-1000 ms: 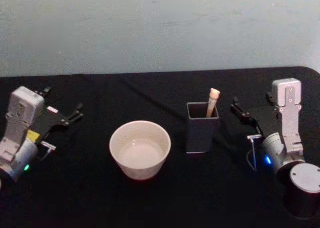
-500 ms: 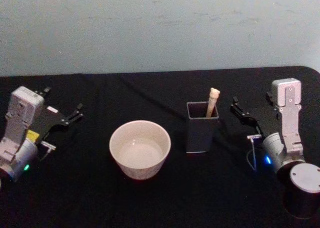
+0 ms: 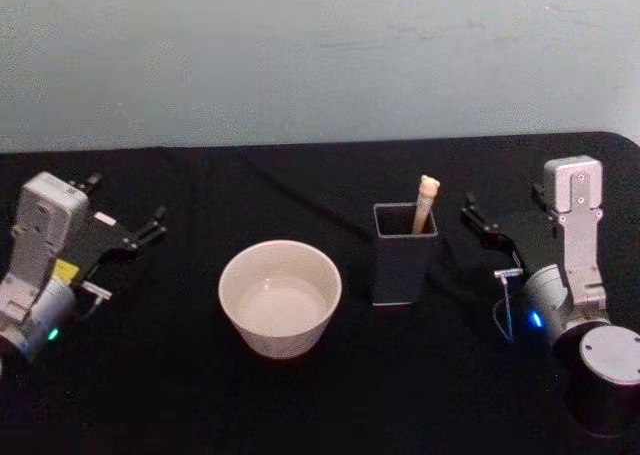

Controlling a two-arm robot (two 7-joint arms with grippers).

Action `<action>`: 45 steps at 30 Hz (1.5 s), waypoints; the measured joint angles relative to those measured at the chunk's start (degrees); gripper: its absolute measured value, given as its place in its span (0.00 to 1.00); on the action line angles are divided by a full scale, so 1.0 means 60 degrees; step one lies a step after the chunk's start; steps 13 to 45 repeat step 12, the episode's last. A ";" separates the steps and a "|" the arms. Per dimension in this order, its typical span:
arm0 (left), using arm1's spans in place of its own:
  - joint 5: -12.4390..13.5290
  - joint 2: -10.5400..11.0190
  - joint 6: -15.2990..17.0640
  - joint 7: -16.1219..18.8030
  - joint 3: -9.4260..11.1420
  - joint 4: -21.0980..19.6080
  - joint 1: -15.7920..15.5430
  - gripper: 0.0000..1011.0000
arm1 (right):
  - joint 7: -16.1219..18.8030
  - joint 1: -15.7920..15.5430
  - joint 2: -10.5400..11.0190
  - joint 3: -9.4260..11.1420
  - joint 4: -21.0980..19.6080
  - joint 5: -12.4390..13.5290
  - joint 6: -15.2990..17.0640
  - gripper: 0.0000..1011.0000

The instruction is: Pick up the stirring spoon with one hand, stir inside the cup, then place it back in its original position.

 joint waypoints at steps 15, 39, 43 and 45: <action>0.0000 0.0000 0.0000 0.0000 0.0000 0.0000 0.0000 0.99 | 0.0000 0.0000 0.0000 0.0000 0.0000 0.0000 0.0000 0.99; 0.0000 0.0000 0.0000 0.0000 0.0000 0.0000 0.0000 0.99 | 0.0000 0.0000 0.0000 0.0000 0.0000 0.0000 0.0000 0.99; 0.0000 0.0000 0.0000 0.0000 0.0000 0.0000 0.0000 0.99 | 0.0000 0.0000 0.0000 0.0000 0.0000 0.0000 0.0000 0.99; 0.0000 0.0000 0.0000 0.0000 0.0000 0.0000 0.0000 0.99 | 0.0000 0.0000 0.0000 0.0000 0.0000 0.0000 0.0000 0.99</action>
